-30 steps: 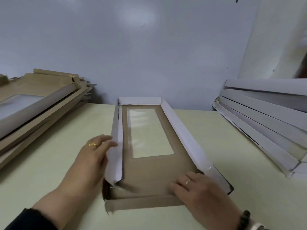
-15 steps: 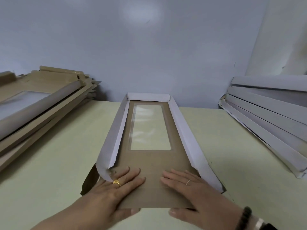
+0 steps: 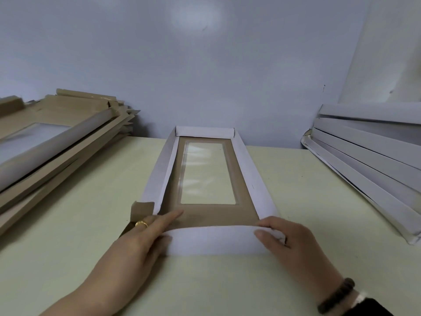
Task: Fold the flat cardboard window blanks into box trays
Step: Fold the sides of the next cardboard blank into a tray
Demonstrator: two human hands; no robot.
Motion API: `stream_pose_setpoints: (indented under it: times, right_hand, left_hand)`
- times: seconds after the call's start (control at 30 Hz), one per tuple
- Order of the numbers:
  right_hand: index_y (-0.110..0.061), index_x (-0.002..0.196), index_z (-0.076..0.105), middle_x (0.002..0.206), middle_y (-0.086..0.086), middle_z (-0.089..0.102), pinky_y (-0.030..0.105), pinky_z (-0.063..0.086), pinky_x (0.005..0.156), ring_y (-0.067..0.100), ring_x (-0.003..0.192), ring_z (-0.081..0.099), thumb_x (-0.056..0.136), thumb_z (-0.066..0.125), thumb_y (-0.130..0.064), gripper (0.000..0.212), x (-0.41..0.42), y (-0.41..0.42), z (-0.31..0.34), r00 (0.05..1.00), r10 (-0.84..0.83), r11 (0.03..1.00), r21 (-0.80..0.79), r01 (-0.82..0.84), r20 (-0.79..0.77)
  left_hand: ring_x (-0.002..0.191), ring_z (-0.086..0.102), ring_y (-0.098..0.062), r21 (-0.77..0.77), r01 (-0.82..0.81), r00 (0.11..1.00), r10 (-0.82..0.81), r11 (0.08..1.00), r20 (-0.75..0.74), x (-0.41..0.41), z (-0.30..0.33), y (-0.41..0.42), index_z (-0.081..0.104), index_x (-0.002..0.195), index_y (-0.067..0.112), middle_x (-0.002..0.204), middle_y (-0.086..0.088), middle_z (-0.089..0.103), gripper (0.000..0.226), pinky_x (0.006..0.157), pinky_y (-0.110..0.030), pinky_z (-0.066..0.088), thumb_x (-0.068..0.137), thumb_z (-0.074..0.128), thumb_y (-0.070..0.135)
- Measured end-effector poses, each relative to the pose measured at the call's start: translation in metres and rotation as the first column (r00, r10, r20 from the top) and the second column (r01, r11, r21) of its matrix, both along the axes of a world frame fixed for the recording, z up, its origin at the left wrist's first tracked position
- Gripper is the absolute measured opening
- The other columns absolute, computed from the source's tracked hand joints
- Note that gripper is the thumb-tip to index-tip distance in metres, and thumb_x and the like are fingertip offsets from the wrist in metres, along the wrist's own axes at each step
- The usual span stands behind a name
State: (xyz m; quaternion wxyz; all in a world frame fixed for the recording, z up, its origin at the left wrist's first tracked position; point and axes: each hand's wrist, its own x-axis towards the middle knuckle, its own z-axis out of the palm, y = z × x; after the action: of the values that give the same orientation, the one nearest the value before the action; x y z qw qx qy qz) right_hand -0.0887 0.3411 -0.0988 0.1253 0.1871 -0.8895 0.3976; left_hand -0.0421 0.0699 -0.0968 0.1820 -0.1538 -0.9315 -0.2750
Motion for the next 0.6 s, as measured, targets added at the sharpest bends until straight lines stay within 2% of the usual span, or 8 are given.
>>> stream_pose_setpoints:
  times: [0.07,0.13,0.2,0.33,0.4,0.47,0.53,0.6]
  right_hand:
    - [-0.025,0.079,0.066,0.056,-0.026,0.055,0.004,0.037,0.061,-0.011,0.062,0.051,0.082,0.066,-0.017,0.009,0.001,-0.006,-0.003,0.993,-0.049,0.992,0.107,0.061,-0.106]
    - [-0.012,0.084,0.067,0.062,-0.014,0.059,0.014,0.038,0.062,-0.001,0.063,0.052,0.082,0.068,-0.014,0.003,0.001,-0.01,-0.005,0.982,-0.064,0.974,0.205,0.101,-0.179]
    - [-0.011,0.092,0.067,0.075,-0.002,0.063,0.022,0.038,0.062,0.017,0.074,0.056,0.083,0.065,-0.018,0.011,0.001,-0.015,-0.004,0.982,-0.076,0.938,0.321,0.13,-0.175]
    - [-0.015,0.086,0.067,0.076,-0.004,0.062,0.023,0.045,0.057,0.019,0.074,0.063,0.059,0.083,-0.017,0.031,0.002,-0.02,0.0,0.972,-0.067,0.848,0.5,0.174,-0.224]
    - [-0.017,0.081,0.069,0.079,-0.005,0.066,0.024,0.044,0.074,0.019,0.076,0.066,0.048,0.088,-0.015,0.038,0.003,-0.022,0.001,0.954,-0.012,0.829,0.53,0.177,-0.299]
    - [-0.018,0.086,0.071,0.089,-0.005,0.069,0.029,0.038,0.088,0.014,0.086,0.067,0.055,0.084,-0.015,0.034,0.003,-0.024,0.002,0.954,0.081,0.815,0.57,0.104,-0.289]
    - [-0.024,0.11,0.066,0.116,-0.008,0.062,0.023,0.038,0.097,0.008,0.107,0.058,0.078,0.067,-0.024,0.031,0.003,-0.032,0.002,0.97,0.19,0.815,0.576,-0.07,-0.151]
    - [-0.033,0.135,0.043,0.143,-0.017,0.035,0.021,0.022,0.107,0.0,0.128,0.032,0.094,0.042,-0.04,0.041,0.0,-0.037,-0.008,0.97,0.238,0.83,0.527,-0.184,-0.037]
  left_hand:
    - [0.074,0.056,-0.001,-0.149,-0.012,1.0,0.008,0.989,-0.028,-0.002,0.002,0.0,0.041,0.131,0.044,0.111,0.018,0.056,0.063,0.055,-0.018,0.048,0.08,0.057,0.01]
    - [0.056,0.056,-0.009,-0.298,-0.036,0.998,0.019,0.954,-0.059,-0.003,0.001,0.002,0.054,0.125,0.032,0.102,0.007,0.061,0.078,0.041,-0.016,0.038,0.06,0.071,-0.009]
    - [0.06,0.059,-0.012,-0.407,-0.062,0.994,0.02,0.911,-0.106,-0.005,0.001,0.002,0.061,0.122,0.027,0.099,0.002,0.063,0.066,0.048,-0.016,0.038,0.064,0.056,-0.004]
    - [0.086,0.067,-0.017,-0.531,-0.119,0.99,0.06,0.839,-0.126,-0.008,-0.001,0.005,0.069,0.111,0.022,0.104,-0.001,0.067,0.06,0.069,-0.019,0.038,0.069,0.029,0.009]
    - [0.092,0.067,-0.018,-0.557,-0.08,0.995,0.036,0.827,-0.089,-0.008,-0.005,0.006,0.073,0.102,0.017,0.102,0.0,0.069,0.051,0.078,-0.027,0.034,0.073,0.031,0.013]
    - [0.093,0.068,-0.016,-0.531,-0.026,1.0,0.031,0.847,0.002,-0.008,-0.009,0.01,0.074,0.097,0.015,0.1,0.001,0.07,0.048,0.08,-0.025,0.044,0.09,0.028,0.027]
    - [0.102,0.063,-0.007,-0.48,0.01,0.991,0.054,0.877,0.12,-0.009,-0.004,0.021,0.07,0.108,0.019,0.115,0.004,0.065,0.076,0.077,-0.019,0.052,0.095,0.002,0.052]
    - [0.128,0.036,0.003,-0.475,0.004,0.995,0.046,0.88,0.093,-0.015,-0.012,0.029,0.041,0.136,0.031,0.147,0.013,0.029,0.09,0.098,-0.014,0.036,0.078,-0.013,0.073]
